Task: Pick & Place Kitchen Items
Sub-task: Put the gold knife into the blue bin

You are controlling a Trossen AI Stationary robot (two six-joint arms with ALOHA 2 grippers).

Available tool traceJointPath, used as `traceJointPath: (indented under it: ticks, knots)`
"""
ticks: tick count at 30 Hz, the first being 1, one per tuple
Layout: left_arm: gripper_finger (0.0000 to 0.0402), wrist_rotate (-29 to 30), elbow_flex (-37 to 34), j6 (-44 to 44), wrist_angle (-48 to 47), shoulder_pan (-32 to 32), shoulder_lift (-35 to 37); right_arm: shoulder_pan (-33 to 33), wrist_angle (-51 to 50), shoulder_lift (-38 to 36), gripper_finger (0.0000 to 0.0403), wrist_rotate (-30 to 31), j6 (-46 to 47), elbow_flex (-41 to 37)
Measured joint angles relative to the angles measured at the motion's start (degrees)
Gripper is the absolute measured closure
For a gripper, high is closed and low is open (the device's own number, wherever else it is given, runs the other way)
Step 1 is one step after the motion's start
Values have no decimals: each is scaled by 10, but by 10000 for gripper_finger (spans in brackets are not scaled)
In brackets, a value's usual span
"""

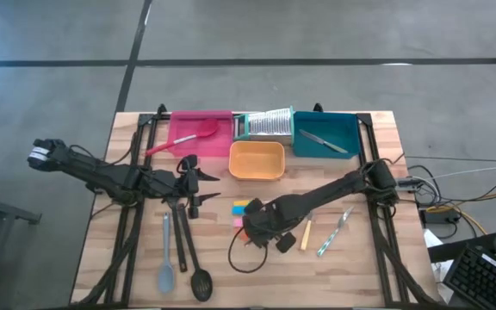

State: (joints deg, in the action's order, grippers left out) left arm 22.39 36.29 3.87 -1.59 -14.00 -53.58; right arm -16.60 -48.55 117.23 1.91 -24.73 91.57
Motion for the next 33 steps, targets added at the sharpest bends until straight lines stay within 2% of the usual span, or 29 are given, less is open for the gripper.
traceJointPath:
  ticks: [2,7,16,21,27,33]
  knots:
    - [200,0,0,0,0,0,0,0,-13,-19,379,11,18,0]
    - [200,0,0,0,-1,0,0,-4,-61,-71,379,82,47,0]
    - [200,0,0,0,-2,0,0,10,-88,-189,379,171,81,-35]
    - [200,0,0,0,-1,0,0,31,-83,-280,379,209,94,-76]
    - [200,0,0,2,9,0,0,62,-70,-380,379,285,93,-106]
    - [200,2,0,67,55,0,0,94,-10,-466,379,296,59,-131]
